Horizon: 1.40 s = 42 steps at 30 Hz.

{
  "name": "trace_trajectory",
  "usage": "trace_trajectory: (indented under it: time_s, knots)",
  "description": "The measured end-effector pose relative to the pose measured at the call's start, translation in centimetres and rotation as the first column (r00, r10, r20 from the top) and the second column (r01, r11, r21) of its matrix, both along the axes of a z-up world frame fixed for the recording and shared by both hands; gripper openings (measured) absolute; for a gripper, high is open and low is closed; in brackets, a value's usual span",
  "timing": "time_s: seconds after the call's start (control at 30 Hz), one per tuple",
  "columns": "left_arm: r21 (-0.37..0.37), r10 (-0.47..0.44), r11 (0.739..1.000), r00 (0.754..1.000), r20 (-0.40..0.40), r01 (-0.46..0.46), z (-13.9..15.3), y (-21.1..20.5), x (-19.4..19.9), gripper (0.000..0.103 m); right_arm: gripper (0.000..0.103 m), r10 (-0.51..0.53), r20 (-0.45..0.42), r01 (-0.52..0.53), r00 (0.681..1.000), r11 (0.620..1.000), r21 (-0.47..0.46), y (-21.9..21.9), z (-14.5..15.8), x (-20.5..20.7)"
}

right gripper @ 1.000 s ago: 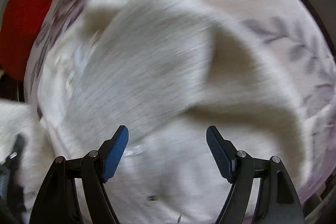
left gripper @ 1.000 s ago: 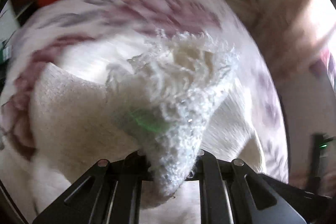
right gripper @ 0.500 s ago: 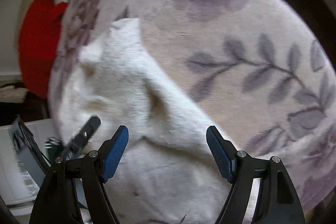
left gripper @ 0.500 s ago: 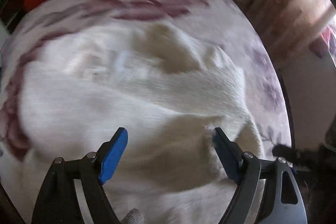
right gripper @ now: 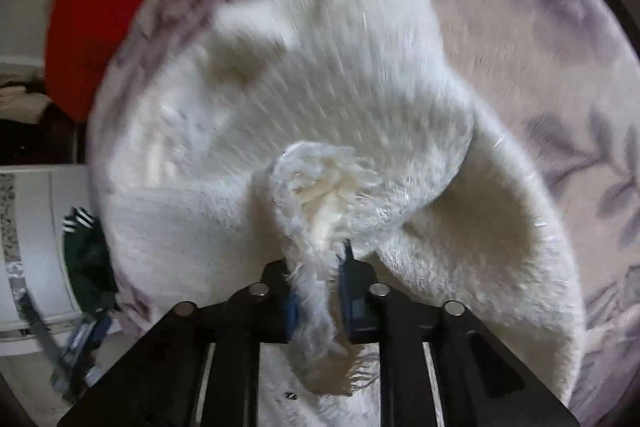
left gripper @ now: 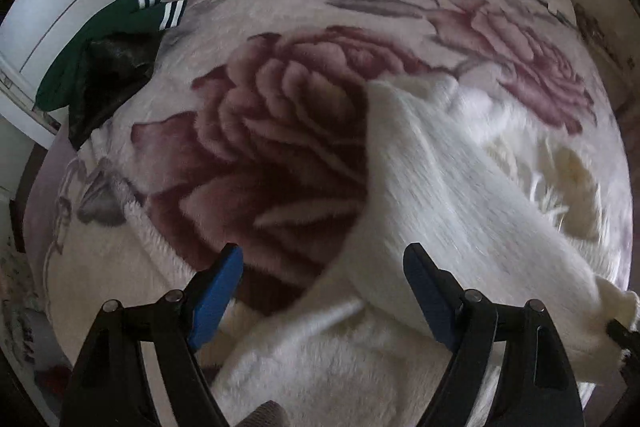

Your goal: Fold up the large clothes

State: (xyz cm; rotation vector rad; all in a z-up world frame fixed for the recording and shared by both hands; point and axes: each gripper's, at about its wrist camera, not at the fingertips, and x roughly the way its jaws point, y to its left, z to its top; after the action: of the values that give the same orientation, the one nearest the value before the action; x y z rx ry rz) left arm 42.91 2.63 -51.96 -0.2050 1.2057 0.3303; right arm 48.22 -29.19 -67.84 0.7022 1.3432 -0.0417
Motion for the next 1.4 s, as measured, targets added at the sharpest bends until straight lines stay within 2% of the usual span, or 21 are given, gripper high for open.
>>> trace_trajectory:
  time_s: [0.13, 0.23, 0.3, 0.37, 0.47, 0.53, 0.57, 0.63, 0.67, 0.73, 0.8, 0.87, 0.93, 1.0, 1.07, 1.1, 1.17, 1.2, 1.27, 1.37, 1.4]
  knots:
    - [-0.003, -0.025, 1.0, 0.999, 0.031, 0.025, -0.3, -0.1, 2.5, 0.081, 0.015, -0.012, 0.021, 0.014, 1.0, 0.994, -0.106, -2.5, 1.7, 1.1]
    - [-0.038, -0.013, 0.999, 1.0, -0.01, 0.013, -1.9, 0.4, 3.3, 0.081, 0.015, 0.028, -0.067, -0.038, 0.997, 0.986, -0.163, -2.9, -1.5, 3.4]
    - [-0.058, 0.009, 0.998, 1.0, -0.025, -0.011, -2.3, 1.1, 2.5, 0.081, 0.015, 0.028, -0.093, -0.047, 0.995, 0.976, -0.212, -2.9, -2.2, 3.9]
    - [-0.08, 0.038, 0.996, 0.999, -0.023, -0.04, -2.1, 2.1, 1.2, 0.081, 0.015, -0.031, -0.04, 0.023, 0.999, 0.979, -0.205, -3.5, -0.5, 3.9]
    - [-0.085, 0.076, 0.993, 0.997, -0.026, -0.078, -2.0, 3.5, -0.5, 0.081, 0.014, -0.136, 0.067, 0.148, 0.989, 0.957, -0.249, -5.1, 3.6, 3.1]
    - [-0.079, 0.077, 0.994, 0.996, -0.039, -0.08, -2.7, 4.0, -1.0, 0.081, 0.014, -0.17, 0.062, 0.18, 0.984, 0.945, -0.273, -6.4, 4.2, 2.9]
    - [-0.083, 0.072, 0.994, 0.996, -0.048, -0.076, -3.1, 4.1, -0.9, 0.081, 0.015, -0.165, 0.007, 0.161, 0.986, 0.951, -0.264, -6.9, 3.2, 3.3]
    - [-0.122, 0.055, 0.991, 0.997, -0.062, -0.062, -3.8, 4.0, -0.5, 0.081, 0.019, -0.169, -0.146, 0.146, 0.975, 0.977, -0.156, -8.0, -0.6, 3.5]
    - [-0.129, 0.04, 0.991, 0.998, -0.057, -0.047, -3.8, 3.8, -0.2, 0.081, 0.02, -0.185, -0.172, 0.164, 0.968, 0.978, -0.128, -8.2, -1.6, 3.3]
    - [-0.134, 0.01, 0.991, 0.999, -0.041, -0.016, -3.7, 3.4, 0.4, 0.081, 0.023, -0.208, -0.158, 0.193, 0.965, 0.975, -0.109, -7.9, -1.3, 2.4]
    - [-0.132, -0.013, 0.991, 1.0, -0.013, 0.011, -3.3, 3.2, 1.2, 0.081, 0.047, -0.238, -0.112, 0.233, 0.965, 0.971, -0.055, -7.1, -0.2, 0.7]
    - [-0.155, -0.029, 0.987, 1.0, 0.009, 0.03, -3.0, 3.0, 1.8, 0.081, 0.054, -0.26, -0.097, 0.263, 0.961, 0.965, 0.02, -5.6, 0.4, -0.9]
    - [-0.16, -0.055, 0.986, 0.998, 0.015, 0.057, -3.0, 2.6, 2.3, 0.081, 0.055, -0.243, -0.106, 0.25, 0.964, 0.966, 0.064, -3.8, 1.0, -1.2]
    - [-0.145, -0.061, 0.988, 0.998, 0.01, 0.062, -3.3, 2.2, 3.0, 0.081, 0.059, -0.165, -0.092, 0.175, 0.982, 0.978, 0.117, -0.9, 1.1, 0.6]
    - [-0.161, -0.026, 0.987, 1.0, 0.006, 0.027, -3.7, 2.5, 3.3, 0.081, 0.066, -0.01, -0.05, 0.018, 0.999, 0.986, 0.163, 2.8, 1.2, 4.3]
    - [-0.164, -0.004, 0.987, 1.0, 0.003, 0.004, -4.1, 2.7, 3.4, 0.081, 0.068, 0.107, -0.027, -0.101, 0.994, 0.982, 0.162, 5.4, 1.1, 7.1]
    - [-0.149, 0.026, 0.988, 1.0, -0.006, -0.027, -4.5, 3.1, 3.4, 0.081, 0.068, 0.315, 0.001, -0.314, 0.949, 0.945, 0.089, 11.0, 1.2, 12.1]
    - [-0.142, 0.037, 0.989, 0.999, -0.004, -0.037, -4.6, 3.2, 3.2, 0.081, 0.068, 0.4, 0.032, -0.402, 0.916, 0.912, 0.079, 13.8, 1.3, 14.1]
    - [-0.129, 0.055, 0.99, 0.998, -0.002, -0.055, -4.7, 3.7, 2.8, 0.081, 0.075, 0.564, 0.065, -0.567, 0.824, 0.816, 0.108, 18.9, 0.1, 17.3]
    - [-0.132, 0.069, 0.989, 0.998, -0.009, -0.07, -4.8, 4.5, 2.3, 0.081, 0.077, 0.701, -0.022, -0.689, 0.713, 0.707, 0.159, 24.3, -4.5, 19.5]
    - [-0.135, 0.072, 0.988, 0.997, -0.011, -0.073, -4.7, 4.8, 2.1, 0.081, 0.062, 0.708, -0.062, -0.691, 0.704, 0.702, 0.173, 24.9, -5.5, 19.3]
